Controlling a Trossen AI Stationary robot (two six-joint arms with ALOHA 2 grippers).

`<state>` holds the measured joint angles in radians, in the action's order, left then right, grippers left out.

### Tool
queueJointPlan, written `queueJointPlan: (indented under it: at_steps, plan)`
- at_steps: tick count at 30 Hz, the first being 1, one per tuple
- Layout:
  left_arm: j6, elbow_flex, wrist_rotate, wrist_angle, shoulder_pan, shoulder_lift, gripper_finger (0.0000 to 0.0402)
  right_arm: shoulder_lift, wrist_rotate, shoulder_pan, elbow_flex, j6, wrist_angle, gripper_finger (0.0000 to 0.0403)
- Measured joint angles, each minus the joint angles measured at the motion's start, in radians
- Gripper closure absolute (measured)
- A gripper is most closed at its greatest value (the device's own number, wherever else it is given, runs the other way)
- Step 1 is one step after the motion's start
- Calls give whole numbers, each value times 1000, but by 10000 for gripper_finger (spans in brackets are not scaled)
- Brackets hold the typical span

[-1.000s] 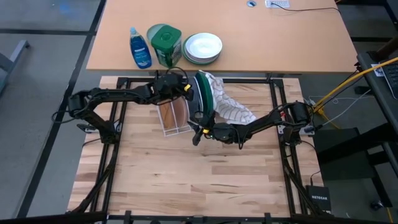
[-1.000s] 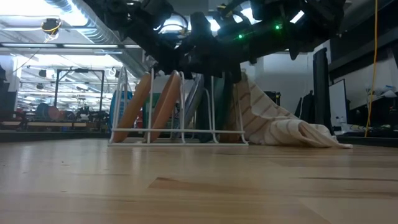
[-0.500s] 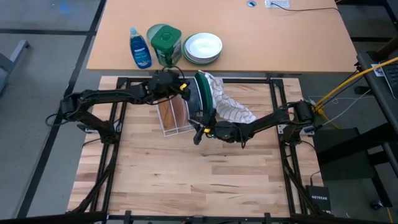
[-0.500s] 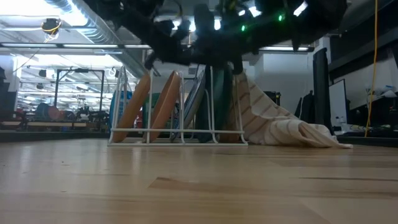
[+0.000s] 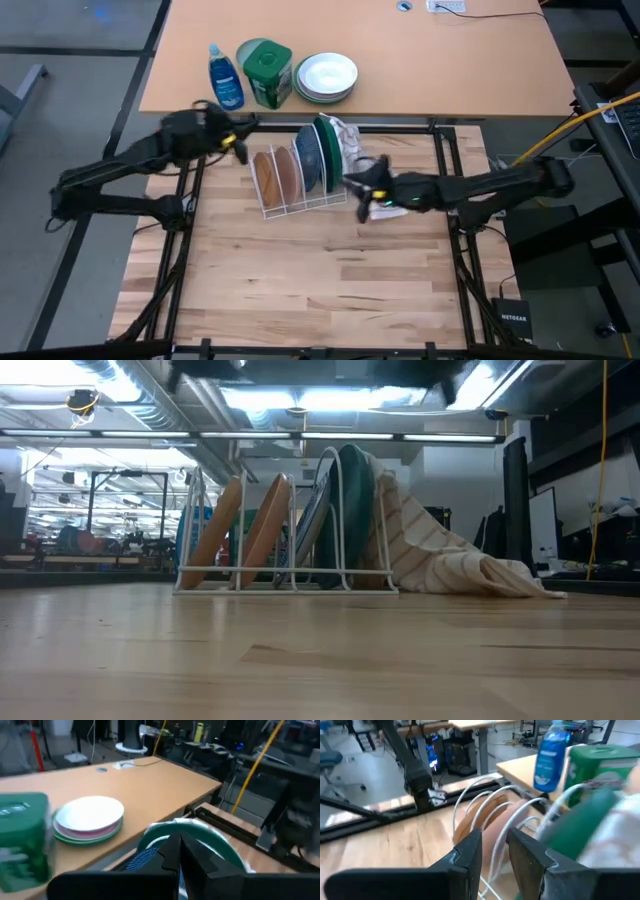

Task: Sort dishes
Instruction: Return to Home Position

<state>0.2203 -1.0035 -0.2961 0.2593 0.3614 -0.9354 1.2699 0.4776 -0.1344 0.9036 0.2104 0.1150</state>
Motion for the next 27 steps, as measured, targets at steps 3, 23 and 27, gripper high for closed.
queueJointPlan:
  at_steps: [3,23,27]
  plan:
    - [-45,6,-8,111,-32,113,400,-142,18,-21,-38,18,-69,304]
    - [-16,802,-13,-472,-278,612,400,-805,356,-277,-608,280,-54,304]
    - [-42,888,-14,-605,-284,631,400,-867,468,-336,-679,296,-54,304]
